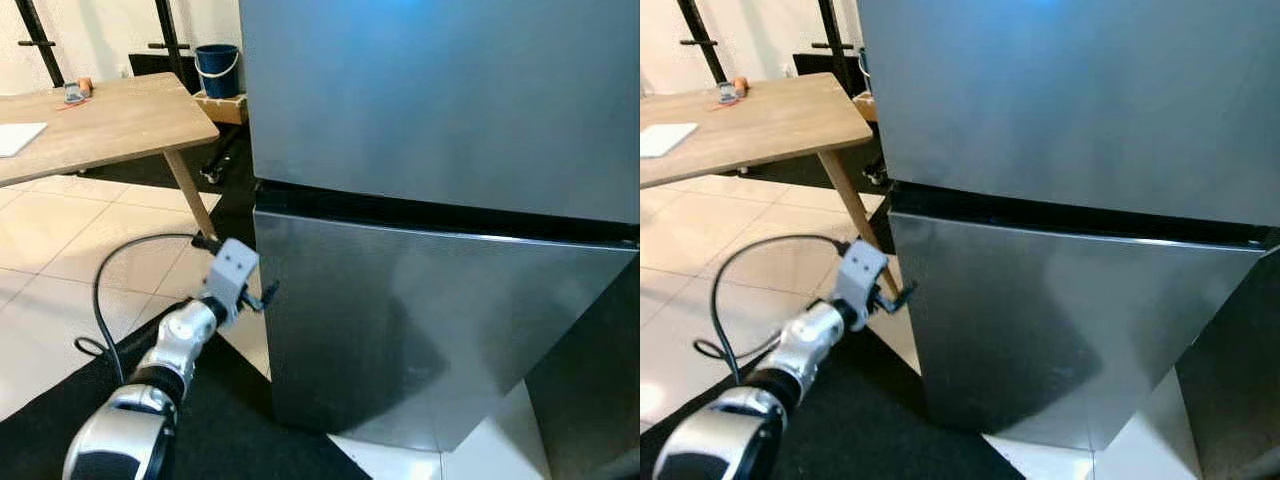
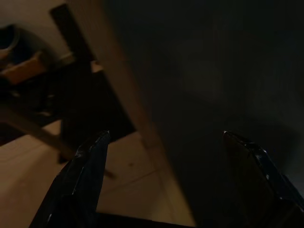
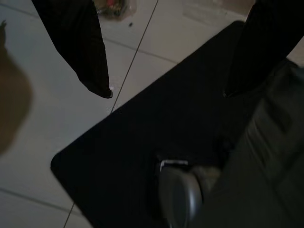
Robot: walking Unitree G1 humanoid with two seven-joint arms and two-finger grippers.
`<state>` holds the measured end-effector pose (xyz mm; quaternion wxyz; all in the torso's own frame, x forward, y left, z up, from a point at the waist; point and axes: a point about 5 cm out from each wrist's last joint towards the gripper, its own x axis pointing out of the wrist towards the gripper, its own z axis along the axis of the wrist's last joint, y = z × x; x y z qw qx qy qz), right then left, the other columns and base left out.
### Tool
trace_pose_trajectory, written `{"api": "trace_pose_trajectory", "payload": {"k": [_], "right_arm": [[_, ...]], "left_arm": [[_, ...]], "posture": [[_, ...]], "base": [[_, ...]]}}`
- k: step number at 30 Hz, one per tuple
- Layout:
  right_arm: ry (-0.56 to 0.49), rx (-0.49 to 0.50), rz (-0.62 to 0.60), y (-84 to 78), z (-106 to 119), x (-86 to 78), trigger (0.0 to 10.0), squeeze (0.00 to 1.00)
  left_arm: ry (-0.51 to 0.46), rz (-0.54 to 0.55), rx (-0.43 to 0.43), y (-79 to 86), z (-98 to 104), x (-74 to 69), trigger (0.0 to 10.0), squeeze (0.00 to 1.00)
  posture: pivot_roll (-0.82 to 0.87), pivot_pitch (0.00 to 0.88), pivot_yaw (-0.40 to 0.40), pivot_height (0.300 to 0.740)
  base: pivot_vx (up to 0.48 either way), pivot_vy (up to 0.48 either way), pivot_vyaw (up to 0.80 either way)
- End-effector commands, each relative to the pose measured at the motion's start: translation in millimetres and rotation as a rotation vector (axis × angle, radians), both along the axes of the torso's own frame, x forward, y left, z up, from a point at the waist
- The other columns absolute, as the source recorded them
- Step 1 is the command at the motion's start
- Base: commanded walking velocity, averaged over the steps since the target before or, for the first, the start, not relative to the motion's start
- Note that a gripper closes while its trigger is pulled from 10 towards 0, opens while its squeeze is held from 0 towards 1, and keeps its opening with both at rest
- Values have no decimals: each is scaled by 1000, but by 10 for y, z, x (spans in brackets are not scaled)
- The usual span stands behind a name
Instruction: Restocking fridge
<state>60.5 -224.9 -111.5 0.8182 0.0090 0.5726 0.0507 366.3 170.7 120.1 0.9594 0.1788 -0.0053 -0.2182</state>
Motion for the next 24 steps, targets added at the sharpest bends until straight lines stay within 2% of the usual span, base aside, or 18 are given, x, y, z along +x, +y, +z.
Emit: {"api": "trace_pose_trajectory", "payload": {"k": [1,4,8,14,16,18,20,22,24], "right_arm": [[1,-12,-5,-69,11,-59,10000,0],[4,-19,-7,-113,18,-104,10000,0],[-7,-25,-6,-141,29,-92,10000,0],[-26,-22,22,-134,41,-27,10000,0],[-35,-22,37,-118,45,32,10000,0],[-38,-22,41,-114,46,49,10000,0],[-42,-20,50,-98,47,87,10000,0],[-44,-19,66,-61,45,143,10000,0],[-46,-19,76,-37,45,185,10000,0]], "left_arm": [[-15,70,22,161,90,50,10000,0],[-49,146,35,270,236,125,10000,0],[-75,194,29,323,332,168,10000,0],[-86,230,-10,331,323,163,10000,0],[-51,262,-46,359,155,87,10000,0],[-38,273,-55,369,107,65,10000,0],[7,309,-83,406,-48,-10,10000,0],[114,389,-119,496,-412,-225,10000,0],[192,446,-133,556,-665,-408,10000,0]], "posture": [[-198,134,25,740],[-211,140,25,740],[-226,143,23,740],[-221,130,19,740],[-204,123,18,740],[-200,121,18,740],[-187,116,17,740],[-161,102,14,740],[-151,95,11,740]], "base": [[0,0,0],[0,0,0],[0,0,0],[0,0,0],[0,0,0],[0,0,0],[0,0,0],[0,0,0],[0,0,0]]}}
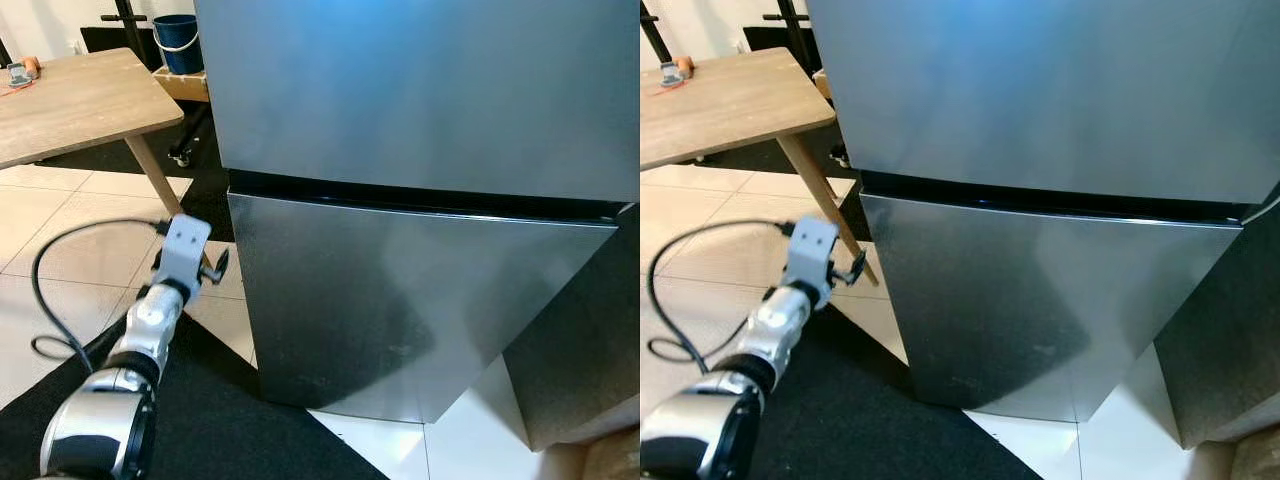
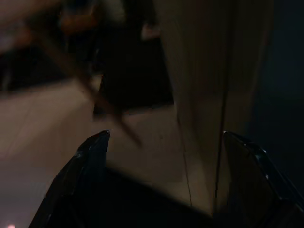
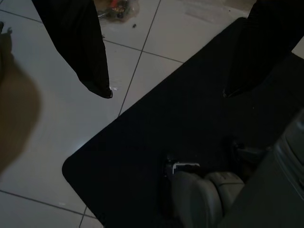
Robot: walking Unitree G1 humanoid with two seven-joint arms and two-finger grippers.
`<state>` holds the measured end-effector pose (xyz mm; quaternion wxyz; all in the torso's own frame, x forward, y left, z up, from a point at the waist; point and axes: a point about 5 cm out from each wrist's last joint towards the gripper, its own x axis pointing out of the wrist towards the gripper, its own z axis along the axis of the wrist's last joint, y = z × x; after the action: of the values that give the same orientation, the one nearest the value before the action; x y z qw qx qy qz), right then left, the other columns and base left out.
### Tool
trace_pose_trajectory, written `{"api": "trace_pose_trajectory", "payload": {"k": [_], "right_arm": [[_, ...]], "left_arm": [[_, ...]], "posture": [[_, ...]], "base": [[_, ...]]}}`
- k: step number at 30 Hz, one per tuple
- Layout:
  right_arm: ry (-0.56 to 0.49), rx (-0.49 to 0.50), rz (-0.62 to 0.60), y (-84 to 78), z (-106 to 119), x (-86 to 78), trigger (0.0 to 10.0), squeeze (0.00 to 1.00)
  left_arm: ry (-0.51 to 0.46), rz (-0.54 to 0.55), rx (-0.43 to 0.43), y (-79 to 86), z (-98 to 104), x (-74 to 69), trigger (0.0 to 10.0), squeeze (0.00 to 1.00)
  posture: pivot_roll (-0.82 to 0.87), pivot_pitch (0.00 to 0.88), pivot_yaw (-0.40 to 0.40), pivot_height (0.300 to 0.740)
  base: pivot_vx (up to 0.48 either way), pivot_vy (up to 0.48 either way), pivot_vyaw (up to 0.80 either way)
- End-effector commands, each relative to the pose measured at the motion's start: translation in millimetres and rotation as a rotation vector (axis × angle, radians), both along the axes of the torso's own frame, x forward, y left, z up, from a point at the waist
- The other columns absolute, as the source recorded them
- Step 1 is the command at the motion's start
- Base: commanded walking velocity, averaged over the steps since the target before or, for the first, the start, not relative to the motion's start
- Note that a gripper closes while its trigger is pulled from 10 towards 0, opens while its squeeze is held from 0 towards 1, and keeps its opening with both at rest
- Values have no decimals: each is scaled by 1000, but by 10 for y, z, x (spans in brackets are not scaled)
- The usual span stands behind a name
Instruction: Restocking fridge
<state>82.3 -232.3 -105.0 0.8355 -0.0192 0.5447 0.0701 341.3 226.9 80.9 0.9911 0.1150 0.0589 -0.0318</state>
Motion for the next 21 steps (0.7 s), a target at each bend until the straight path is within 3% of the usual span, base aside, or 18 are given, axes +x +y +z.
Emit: {"api": "trace_pose_trajectory", "payload": {"k": [1,2,5,6,8,9,12,13,15,19,21], "right_arm": [[23,1,14,38,-20,-34,10000,0],[23,1,14,38,-20,-34,10000,0],[24,0,42,70,-15,49,10000,0],[24,0,42,70,-15,49,10000,0],[37,-19,60,65,-13,81,10000,0],[37,-19,60,65,-13,81,10000,0],[34,-80,95,41,0,154,10000,0],[34,-80,95,41,0,154,10000,0],[23,-105,95,39,8,199,10000,0],[-11,-119,71,36,30,283,10000,0],[-107,-131,-6,15,110,518,10000,0]], "left_arm": [[102,46,-43,-5,-273,-159,10000,0],[102,46,-43,-5,-273,-159,10000,0],[275,153,-82,98,-756,-591,10000,0],[275,153,-82,98,-756,-591,10000,0],[381,218,-88,164,-1008,-886,10000,0],[381,218,-88,164,-1008,-886,10000,0],[572,335,-100,229,-1377,-1422,10000,0],[572,335,-100,229,-1377,-1422,10000,0],[661,361,-101,197,-1522,-1661,10000,0],[722,379,-121,143,-1616,-1823,10000,0],[784,384,-127,79,-1704,-1989,10000,0]], "posture": [[-151,95,11,740],[-151,95,11,740],[-119,71,-2,740],[-119,71,-2,740],[-111,62,-5,740],[-111,62,-5,740],[-92,53,-10,740],[-92,53,-10,740],[-87,51,-10,740],[-82,48,-11,740],[-77,48,-13,740]], "base": [[0,0,0],[0,0,0],[0,0,0],[0,0,0],[0,0,0],[0,0,0],[0,0,0],[0,0,0],[0,0,0],[0,0,0],[0,0,0]]}}
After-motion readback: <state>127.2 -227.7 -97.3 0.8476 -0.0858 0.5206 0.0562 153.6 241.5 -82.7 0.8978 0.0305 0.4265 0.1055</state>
